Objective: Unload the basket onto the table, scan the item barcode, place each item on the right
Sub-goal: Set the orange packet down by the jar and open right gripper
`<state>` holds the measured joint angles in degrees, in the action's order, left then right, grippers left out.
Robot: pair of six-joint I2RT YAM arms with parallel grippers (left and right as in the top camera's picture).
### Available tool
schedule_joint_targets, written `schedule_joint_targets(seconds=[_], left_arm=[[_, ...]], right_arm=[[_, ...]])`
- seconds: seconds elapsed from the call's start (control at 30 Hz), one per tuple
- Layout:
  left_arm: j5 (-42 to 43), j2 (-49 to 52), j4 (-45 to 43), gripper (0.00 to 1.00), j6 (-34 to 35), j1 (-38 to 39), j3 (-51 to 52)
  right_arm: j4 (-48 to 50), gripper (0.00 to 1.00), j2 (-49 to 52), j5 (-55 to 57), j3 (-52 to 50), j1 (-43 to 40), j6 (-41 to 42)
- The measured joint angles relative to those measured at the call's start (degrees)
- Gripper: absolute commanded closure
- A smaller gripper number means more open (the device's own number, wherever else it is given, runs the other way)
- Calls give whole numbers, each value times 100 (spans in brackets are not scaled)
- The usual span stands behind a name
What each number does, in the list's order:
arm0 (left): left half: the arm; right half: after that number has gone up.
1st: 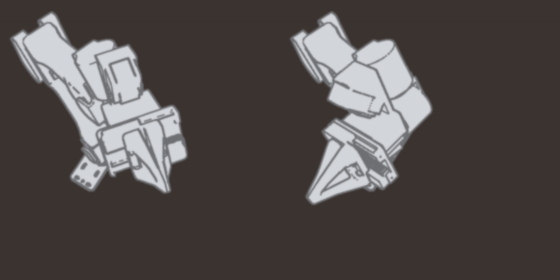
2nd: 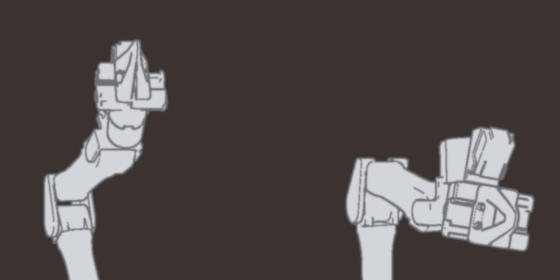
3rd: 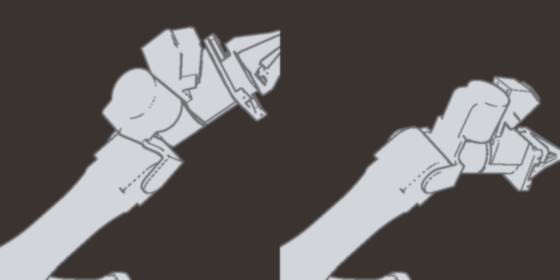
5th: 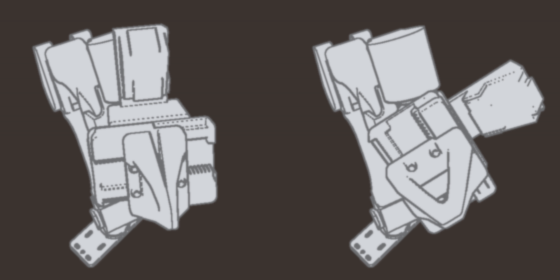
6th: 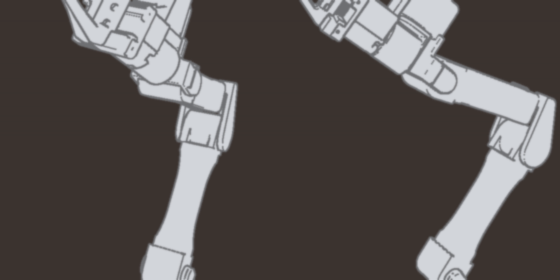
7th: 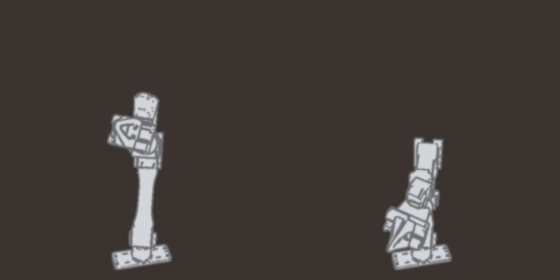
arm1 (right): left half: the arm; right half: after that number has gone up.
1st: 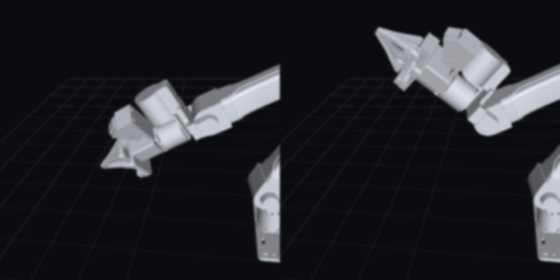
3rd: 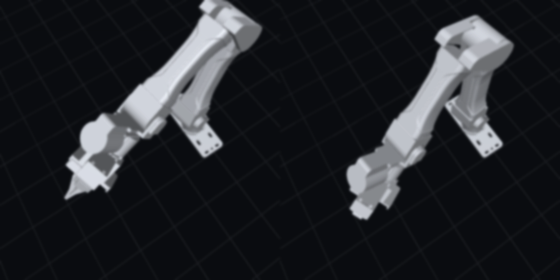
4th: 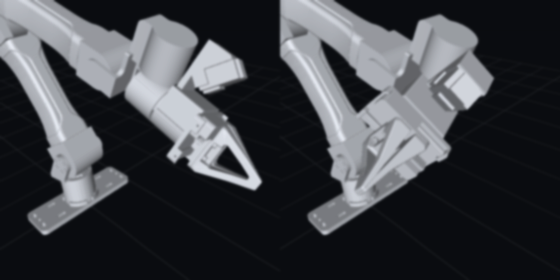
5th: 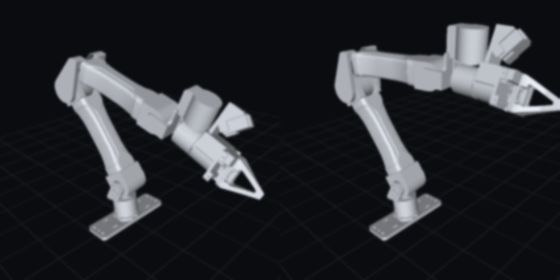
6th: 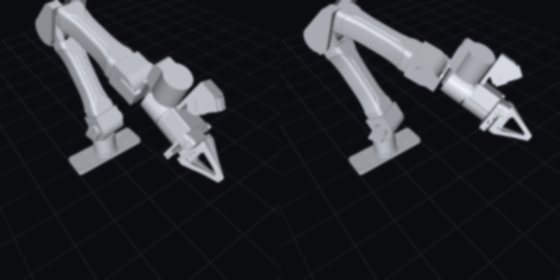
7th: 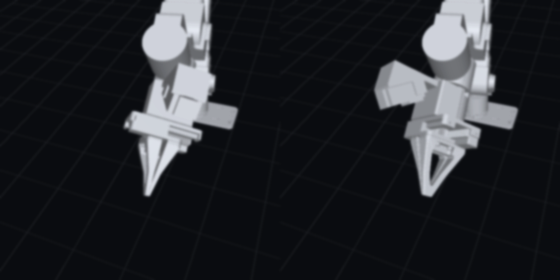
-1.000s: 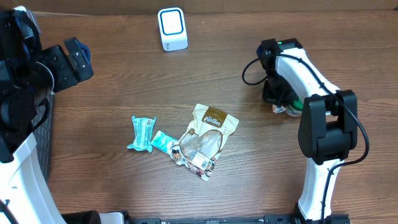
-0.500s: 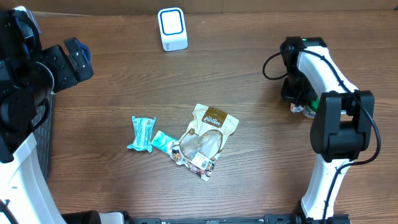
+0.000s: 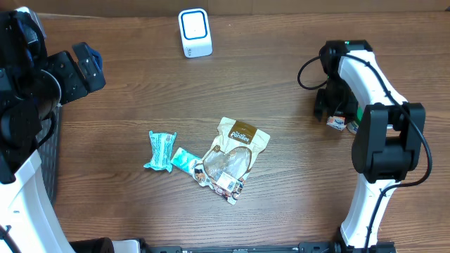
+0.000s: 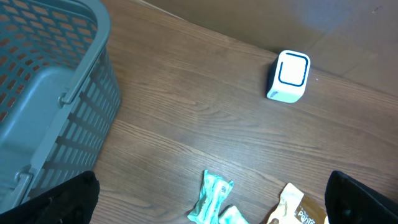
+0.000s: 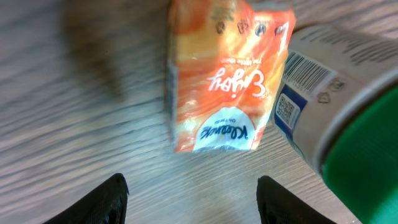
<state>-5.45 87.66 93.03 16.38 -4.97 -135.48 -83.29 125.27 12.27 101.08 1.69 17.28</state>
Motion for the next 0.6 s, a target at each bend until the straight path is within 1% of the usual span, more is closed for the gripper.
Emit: schedule_joint_targets(seconds=[0.3, 0.4, 0.6], left_arm=[[0, 0, -2, 0, 0, 0, 0], [0, 0, -2, 0, 2, 0, 0], [0, 0, -2, 1, 0, 0, 0]], right_arm=[[-481, 35, -177, -264, 1084, 146, -103], [-535, 36, -586, -636, 1333, 234, -254], [-857, 36, -1300, -1143, 1447, 251, -431]])
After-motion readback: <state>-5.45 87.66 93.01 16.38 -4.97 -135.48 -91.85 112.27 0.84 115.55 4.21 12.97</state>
